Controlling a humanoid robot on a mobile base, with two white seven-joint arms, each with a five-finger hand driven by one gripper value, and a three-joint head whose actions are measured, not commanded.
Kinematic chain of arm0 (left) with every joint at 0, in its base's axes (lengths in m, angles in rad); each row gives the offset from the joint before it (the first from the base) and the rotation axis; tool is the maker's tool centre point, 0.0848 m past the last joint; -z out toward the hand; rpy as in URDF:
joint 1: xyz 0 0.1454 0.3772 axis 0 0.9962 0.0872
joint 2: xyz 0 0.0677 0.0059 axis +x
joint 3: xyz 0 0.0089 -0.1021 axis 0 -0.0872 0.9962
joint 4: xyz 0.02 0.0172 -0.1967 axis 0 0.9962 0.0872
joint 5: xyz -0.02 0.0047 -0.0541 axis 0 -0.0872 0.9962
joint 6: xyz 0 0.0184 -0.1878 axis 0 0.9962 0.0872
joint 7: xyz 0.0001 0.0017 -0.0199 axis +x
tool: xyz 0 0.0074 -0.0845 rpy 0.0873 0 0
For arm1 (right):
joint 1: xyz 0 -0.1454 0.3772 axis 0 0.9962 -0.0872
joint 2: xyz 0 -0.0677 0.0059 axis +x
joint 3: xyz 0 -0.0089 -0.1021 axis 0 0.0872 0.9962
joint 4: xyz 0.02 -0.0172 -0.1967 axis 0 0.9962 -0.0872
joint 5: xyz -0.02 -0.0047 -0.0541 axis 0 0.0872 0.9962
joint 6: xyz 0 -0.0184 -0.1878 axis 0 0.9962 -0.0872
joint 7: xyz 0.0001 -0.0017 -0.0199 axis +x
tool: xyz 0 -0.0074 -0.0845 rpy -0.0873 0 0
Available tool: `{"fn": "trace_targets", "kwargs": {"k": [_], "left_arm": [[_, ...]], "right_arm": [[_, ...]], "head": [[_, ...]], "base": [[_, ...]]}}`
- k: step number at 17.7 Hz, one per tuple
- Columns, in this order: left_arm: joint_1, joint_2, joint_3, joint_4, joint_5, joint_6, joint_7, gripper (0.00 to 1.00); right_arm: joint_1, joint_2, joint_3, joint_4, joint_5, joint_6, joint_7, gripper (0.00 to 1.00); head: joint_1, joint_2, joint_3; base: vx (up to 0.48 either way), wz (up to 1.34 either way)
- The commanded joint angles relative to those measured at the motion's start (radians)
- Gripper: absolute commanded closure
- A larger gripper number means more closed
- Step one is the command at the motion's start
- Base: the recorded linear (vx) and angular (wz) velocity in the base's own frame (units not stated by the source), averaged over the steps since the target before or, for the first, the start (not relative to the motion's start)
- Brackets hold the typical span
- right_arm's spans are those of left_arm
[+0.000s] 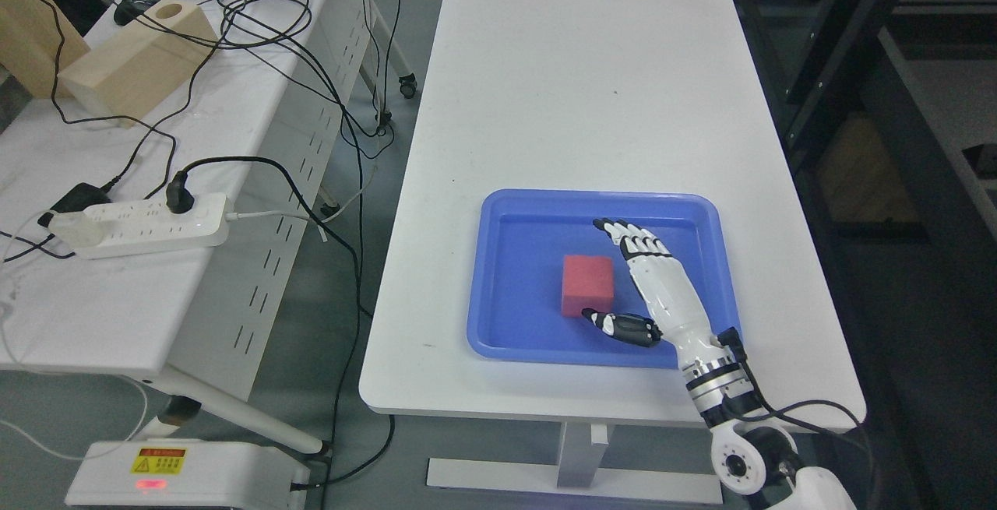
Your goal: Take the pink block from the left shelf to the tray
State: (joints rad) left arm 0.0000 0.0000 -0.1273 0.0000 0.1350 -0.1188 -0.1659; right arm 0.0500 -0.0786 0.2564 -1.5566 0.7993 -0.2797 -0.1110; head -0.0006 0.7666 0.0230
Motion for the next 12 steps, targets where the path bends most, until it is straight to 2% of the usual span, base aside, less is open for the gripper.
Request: {"fn": "trace_targets", "kwargs": {"k": [1, 3, 12], "left_arm": [[0.02, 0.017, 0.0, -0.017, 0.0, 0.001, 0.0, 0.0], [0.02, 0.017, 0.0, -0.017, 0.0, 0.001, 0.0, 0.0], [0.02, 0.017, 0.0, -0.017, 0.0, 0.001, 0.0, 0.0]], "right_arm": [[-0.007, 0.005, -0.094, -0.003, -0.331, -0.012, 0.112, 0.01], [-0.012, 0.013, -0.118, -0.002, -0.429, -0.006, 0.18, 0.01], [-0.006, 0.019, -0.224, -0.002, -0.704, -0.013, 0.189, 0.01]], "head": [[0.0, 0.0, 0.0], [0.0, 0.0, 0.0], [0.0, 0.0, 0.0]], "base": [[0.0, 0.0], [0.0, 0.0], [-0.053, 0.0]]}}
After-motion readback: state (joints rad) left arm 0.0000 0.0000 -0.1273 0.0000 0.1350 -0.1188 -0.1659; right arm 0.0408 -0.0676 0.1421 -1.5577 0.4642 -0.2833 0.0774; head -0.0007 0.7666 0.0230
